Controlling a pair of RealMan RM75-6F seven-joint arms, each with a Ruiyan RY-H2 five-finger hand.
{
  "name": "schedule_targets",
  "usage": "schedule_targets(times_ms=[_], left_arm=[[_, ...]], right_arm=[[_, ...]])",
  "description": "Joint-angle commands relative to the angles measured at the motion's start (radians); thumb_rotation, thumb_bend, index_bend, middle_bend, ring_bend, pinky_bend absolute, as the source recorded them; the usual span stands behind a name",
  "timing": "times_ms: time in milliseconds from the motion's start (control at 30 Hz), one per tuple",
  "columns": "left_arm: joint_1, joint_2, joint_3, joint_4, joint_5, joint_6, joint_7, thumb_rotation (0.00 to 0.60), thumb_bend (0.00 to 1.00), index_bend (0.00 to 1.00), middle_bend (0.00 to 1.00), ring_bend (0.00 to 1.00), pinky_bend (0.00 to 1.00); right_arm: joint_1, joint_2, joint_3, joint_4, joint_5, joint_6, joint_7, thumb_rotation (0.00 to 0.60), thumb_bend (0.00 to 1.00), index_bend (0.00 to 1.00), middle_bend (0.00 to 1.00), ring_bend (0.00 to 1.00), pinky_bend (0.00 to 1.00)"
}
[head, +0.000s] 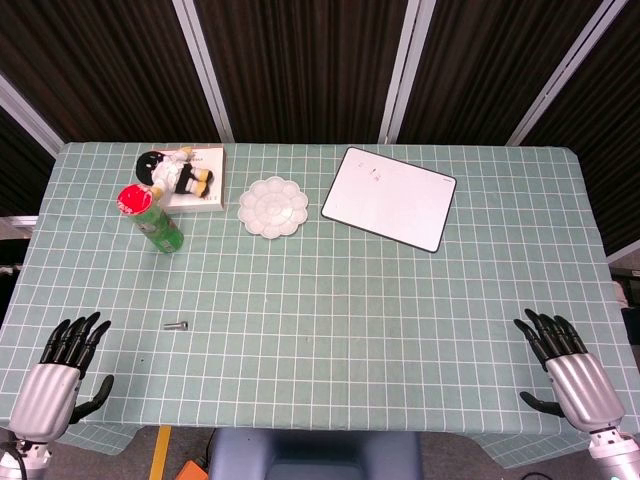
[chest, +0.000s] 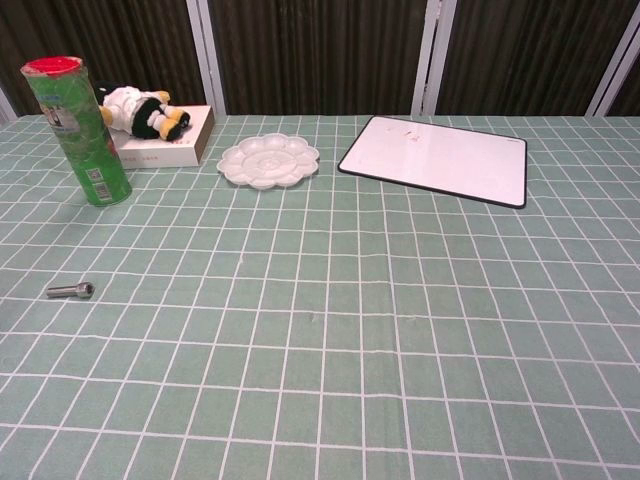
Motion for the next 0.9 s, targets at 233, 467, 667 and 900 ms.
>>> schedule_targets(times_ms=[233,467,667,900], left_arm=[[-0.032,-0.097,-0.031,0.046,-0.034,-0.077,0.019,0.6,0.41,0.0,0.06,0.06,0.3],[-0.122,-0.229,-0.077,0.171,-0.162,-0.281,0.006,0.6,0.41,0.11,0.95,0.94,1.0],[-0.158,-0.367,-0.133,0.31,-0.234,-0.314,0.058,0.6,0.41,0.32,1.0,1.0,1.0],[-0.192,-0.466,-0.195,0.423,-0.313,-0.331,0.082,0.6,0.41,0.38,1.0,1.0,1.0]], right_arm=[[0.001,-0.006,0.003,-0.003,0.007,-0.004,-0.008,0.6,0.17,0.0,0.0,0.0,0.0],[0.009,-0.014,0.005,0.0,0.018,-0.029,-0.023,0.6,0.17,0.0,0.0,0.0,0.0],[0.009,-0.016,0.006,-0.001,0.024,-0.032,-0.026,0.6,0.17,0.0,0.0,0.0,0.0],[0.014,-0.019,0.006,0.001,0.029,-0.044,-0.031,0.6,0.17,0.0,0.0,0.0,0.0]])
